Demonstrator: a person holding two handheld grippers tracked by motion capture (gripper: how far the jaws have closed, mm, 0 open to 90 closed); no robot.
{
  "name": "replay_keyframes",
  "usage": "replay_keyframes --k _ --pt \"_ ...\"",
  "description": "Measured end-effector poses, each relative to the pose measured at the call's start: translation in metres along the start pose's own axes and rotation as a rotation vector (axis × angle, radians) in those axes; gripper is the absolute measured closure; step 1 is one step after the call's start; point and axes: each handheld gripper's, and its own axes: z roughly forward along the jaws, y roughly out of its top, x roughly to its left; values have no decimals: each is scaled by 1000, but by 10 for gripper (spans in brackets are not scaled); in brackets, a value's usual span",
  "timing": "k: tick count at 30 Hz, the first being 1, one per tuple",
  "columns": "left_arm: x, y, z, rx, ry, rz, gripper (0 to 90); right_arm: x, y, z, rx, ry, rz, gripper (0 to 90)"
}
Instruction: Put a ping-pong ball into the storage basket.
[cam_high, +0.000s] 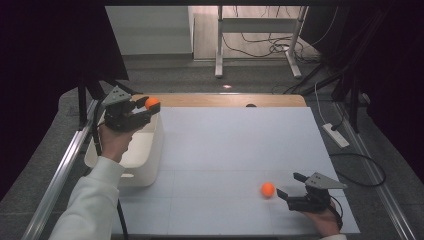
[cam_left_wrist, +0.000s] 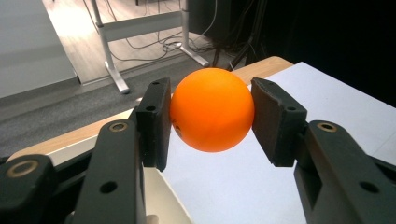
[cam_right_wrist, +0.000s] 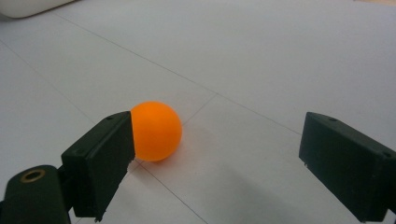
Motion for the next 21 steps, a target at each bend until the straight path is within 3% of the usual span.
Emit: replay_keyframes --k 21 --pt "25 -12 -5 14 80 -35 510 0 0 0 7 -4 -6 102"
